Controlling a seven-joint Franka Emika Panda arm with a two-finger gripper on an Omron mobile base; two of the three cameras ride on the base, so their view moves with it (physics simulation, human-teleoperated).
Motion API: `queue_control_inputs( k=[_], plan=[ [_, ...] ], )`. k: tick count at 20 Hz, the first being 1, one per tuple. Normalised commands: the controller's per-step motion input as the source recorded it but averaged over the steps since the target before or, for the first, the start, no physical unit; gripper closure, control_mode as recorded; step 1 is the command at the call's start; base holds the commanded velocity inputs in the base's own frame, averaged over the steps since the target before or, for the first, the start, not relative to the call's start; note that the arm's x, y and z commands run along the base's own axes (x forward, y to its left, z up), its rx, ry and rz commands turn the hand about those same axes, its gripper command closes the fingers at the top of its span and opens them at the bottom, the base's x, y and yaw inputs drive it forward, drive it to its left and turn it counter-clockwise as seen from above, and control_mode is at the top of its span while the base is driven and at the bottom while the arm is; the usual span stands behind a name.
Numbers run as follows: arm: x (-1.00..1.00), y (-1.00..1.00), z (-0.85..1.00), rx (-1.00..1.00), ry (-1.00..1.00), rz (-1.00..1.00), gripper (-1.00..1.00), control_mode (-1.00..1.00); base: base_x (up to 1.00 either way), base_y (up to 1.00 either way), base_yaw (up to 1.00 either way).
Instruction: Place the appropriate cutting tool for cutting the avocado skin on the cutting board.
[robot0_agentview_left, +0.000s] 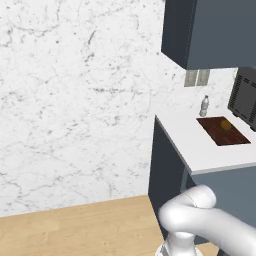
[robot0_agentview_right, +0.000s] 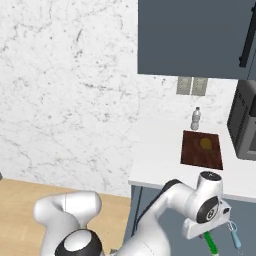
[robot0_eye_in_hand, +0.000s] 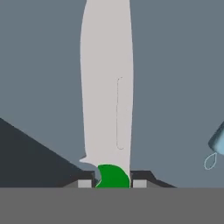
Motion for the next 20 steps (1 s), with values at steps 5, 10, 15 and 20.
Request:
queue_control_inputs(
  k=[5,10,15,20],
  plan=[
    [0.05,0.00,0.99,0.00,0.00,0.30,1.00,-1.00,0.00,0.00,0.00],
    [0.64,0.00,0.81,0.00,-0.03,0.26,1.00,-1.00,0.00,0.00,0.00],
    [0.97,-0.06,0.63,0.04,-0.01,0.22,1.00,-1.00,0.00,0.00,0.00],
    [1.00,-0.15,0.34,0.11,0.00,0.16,1.00,-1.00,0.00,0.00,0.00]
  ],
)
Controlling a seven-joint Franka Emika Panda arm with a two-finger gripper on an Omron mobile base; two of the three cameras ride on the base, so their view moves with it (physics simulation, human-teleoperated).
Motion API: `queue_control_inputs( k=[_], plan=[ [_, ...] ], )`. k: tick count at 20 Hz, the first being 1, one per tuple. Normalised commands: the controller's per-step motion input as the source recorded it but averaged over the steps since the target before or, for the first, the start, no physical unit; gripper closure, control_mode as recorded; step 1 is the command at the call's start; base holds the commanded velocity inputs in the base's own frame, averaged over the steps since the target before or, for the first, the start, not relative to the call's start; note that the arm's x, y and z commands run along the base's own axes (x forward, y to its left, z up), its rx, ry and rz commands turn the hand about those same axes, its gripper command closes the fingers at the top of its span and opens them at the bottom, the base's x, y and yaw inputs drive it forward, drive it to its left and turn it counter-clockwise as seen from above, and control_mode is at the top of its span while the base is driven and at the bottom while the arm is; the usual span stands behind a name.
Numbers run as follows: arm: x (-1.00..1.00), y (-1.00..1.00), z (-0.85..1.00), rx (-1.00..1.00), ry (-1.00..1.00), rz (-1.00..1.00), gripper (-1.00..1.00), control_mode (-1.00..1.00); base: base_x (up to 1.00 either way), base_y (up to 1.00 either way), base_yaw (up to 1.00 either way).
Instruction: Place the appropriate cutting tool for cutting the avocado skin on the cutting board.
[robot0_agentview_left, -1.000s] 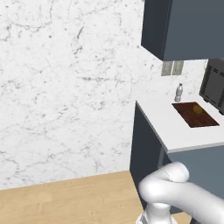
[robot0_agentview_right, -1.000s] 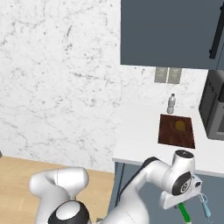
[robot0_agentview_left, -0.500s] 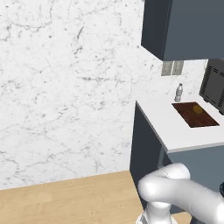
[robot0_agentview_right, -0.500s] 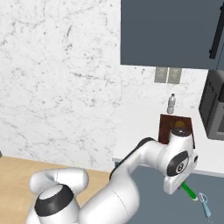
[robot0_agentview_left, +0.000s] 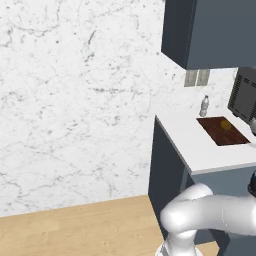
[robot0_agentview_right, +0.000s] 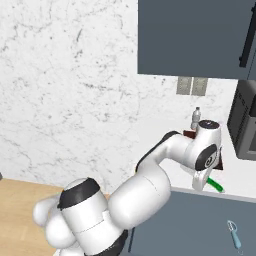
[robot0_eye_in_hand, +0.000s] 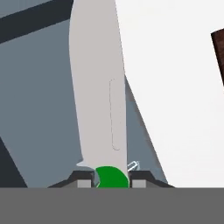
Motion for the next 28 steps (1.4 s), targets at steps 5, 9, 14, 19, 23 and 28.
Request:
queue_control_inputs(
  k=[5,9,14,19,23,28],
  plan=[
    [1.00,-0.05,0.02,0.15,0.00,0.11,1.00,-1.00,0.00,0.00,0.00],
    [1.00,0.00,-0.04,0.12,0.01,0.09,1.00,-1.00,0.00,0.00,0.00],
    [0.99,0.00,-0.13,0.05,0.00,0.06,1.00,-1.00,0.00,0.00,0.00],
    [0.78,0.06,-0.70,0.00,0.03,0.04,1.00,-1.00,0.00,0.00,0.00],
    [0.71,0.04,-0.66,0.00,0.02,0.03,1.00,-1.00,0.00,0.00,0.00],
    [0.30,0.00,-0.50,0.00,-0.01,0.02,1.00,-1.00,0.00,0.00,0.00]
  ],
)
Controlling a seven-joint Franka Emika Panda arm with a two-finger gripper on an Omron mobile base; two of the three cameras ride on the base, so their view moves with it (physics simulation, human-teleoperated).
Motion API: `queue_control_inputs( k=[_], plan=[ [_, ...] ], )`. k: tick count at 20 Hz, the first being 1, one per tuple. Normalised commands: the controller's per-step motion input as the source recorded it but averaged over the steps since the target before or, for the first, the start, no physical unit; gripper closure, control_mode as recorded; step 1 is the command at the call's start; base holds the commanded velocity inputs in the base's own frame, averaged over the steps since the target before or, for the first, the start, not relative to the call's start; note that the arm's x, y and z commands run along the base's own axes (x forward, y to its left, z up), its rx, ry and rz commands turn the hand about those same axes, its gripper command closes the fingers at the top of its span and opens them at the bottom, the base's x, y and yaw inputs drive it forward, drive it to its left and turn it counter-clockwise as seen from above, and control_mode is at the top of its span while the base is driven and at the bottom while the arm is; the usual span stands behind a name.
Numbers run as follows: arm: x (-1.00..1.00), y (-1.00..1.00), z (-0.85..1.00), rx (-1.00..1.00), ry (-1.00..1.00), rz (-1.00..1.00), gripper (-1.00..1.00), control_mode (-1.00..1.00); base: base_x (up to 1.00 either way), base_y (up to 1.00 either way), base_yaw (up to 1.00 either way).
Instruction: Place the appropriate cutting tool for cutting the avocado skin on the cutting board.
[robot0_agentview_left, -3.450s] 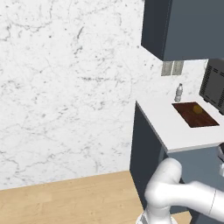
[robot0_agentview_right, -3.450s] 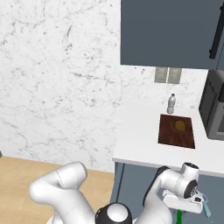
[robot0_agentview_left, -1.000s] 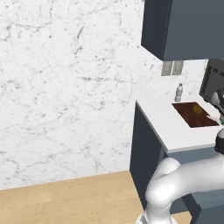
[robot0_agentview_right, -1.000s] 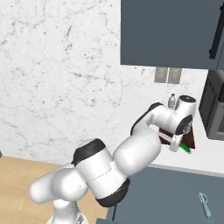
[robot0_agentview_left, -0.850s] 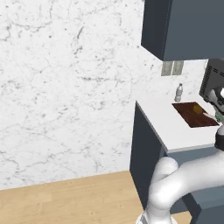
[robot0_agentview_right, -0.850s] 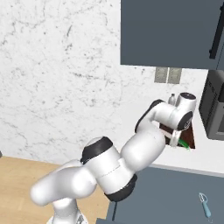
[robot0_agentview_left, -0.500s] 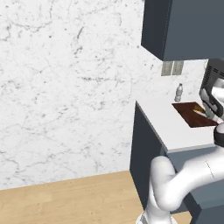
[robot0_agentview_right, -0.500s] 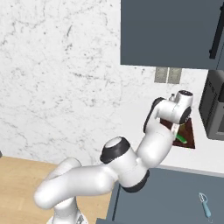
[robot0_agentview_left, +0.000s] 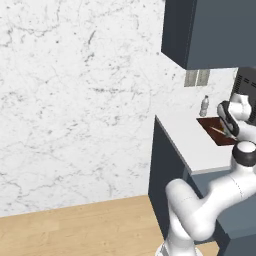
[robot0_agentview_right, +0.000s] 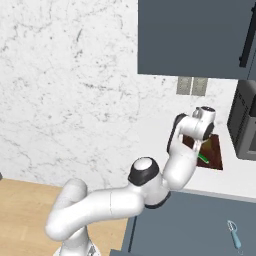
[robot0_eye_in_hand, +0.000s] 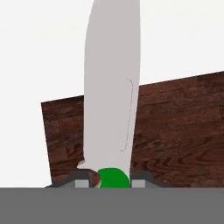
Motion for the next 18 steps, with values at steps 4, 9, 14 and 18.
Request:
queue_control_inputs(
  k=[4,9,14,18],
  plan=[
    [-0.04,0.25,-0.36,0.00,-0.06,0.03,-1.00,-1.00,0.00,0.00,0.00],
    [-0.39,0.48,0.01,0.00,-0.07,0.01,-1.00,-1.00,0.00,0.00,0.00],
    [-0.56,0.85,0.14,-0.09,-0.18,0.03,-1.00,-1.00,0.00,0.00,0.00],
    [-0.58,0.99,0.02,-0.13,-0.20,0.08,-1.00,-1.00,0.00,0.00,0.00]
  ],
)
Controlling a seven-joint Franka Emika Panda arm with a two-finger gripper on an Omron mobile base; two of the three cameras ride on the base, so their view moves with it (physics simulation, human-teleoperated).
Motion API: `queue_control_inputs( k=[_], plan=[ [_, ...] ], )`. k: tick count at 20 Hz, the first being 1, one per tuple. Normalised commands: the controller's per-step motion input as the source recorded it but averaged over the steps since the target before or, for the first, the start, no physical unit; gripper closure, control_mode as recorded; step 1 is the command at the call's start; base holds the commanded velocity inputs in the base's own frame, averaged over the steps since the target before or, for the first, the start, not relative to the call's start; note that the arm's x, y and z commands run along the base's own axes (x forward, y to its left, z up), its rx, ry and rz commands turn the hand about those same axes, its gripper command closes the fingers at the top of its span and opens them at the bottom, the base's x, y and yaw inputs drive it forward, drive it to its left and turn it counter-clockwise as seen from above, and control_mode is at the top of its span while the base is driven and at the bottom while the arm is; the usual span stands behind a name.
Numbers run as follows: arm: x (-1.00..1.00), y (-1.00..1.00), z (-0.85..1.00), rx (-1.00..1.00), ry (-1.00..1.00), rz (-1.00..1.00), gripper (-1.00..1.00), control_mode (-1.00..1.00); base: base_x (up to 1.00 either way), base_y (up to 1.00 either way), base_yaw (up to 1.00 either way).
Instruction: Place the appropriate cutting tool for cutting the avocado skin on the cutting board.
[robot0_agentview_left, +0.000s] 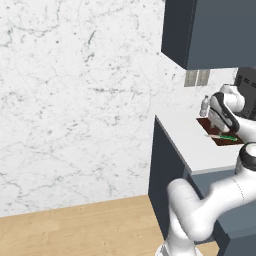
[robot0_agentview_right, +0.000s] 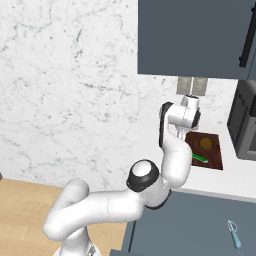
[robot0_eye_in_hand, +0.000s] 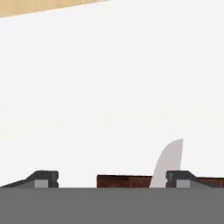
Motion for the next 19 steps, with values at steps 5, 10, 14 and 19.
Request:
queue_control_inputs(
  k=[5,10,14,19],
  plan=[
    [-0.62,1.00,0.00,-0.13,-0.14,0.07,-1.00,-1.00,0.00,0.00,0.00],
    [-0.50,1.00,0.05,-0.14,-0.13,0.07,-1.00,-1.00,0.00,0.00,0.00],
    [-0.32,1.00,0.12,-0.14,-0.06,0.03,-1.00,-1.00,0.00,0.00,0.00],
    [-0.32,1.00,0.03,-0.15,-0.03,0.03,-1.00,-1.00,0.00,0.00,0.00]
  ],
)
